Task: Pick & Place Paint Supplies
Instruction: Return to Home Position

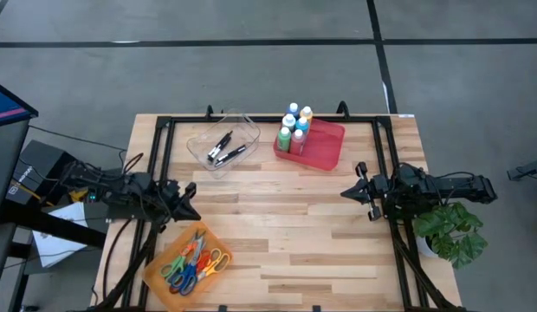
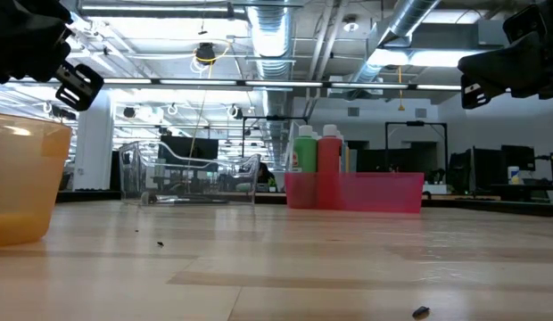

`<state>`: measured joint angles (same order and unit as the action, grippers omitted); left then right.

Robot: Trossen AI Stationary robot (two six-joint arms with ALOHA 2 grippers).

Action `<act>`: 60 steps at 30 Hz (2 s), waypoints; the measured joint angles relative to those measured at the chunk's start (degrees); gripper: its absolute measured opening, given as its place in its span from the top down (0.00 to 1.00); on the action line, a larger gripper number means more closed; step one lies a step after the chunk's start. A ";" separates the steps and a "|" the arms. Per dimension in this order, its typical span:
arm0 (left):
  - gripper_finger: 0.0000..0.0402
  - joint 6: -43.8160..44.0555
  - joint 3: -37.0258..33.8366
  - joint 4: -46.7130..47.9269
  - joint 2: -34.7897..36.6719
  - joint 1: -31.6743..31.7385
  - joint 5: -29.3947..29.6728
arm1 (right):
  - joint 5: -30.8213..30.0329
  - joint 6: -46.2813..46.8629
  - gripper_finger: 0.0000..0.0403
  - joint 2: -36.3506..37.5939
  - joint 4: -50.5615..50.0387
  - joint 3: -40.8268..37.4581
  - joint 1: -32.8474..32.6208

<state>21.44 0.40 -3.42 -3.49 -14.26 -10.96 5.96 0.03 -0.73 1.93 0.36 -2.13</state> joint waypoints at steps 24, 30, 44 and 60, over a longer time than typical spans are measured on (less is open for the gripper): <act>1.00 -20.03 -0.04 1.03 -7.23 1.78 6.11 | 0.00 0.00 1.00 0.02 -0.15 0.00 0.02; 1.00 -25.08 -0.07 -1.49 -7.38 2.86 -2.99 | 0.00 0.00 1.00 0.02 -0.15 0.00 0.02; 1.00 -23.90 2.75 8.03 2.53 12.02 -14.79 | 0.00 0.00 1.00 0.02 -0.17 0.00 0.02; 1.00 -24.04 1.51 -0.24 3.08 16.24 -15.52 | 0.00 0.00 1.00 0.02 -0.18 0.00 0.00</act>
<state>-2.60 1.91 -3.66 -0.40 1.98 -26.48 5.96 0.03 -0.71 1.75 0.36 -2.13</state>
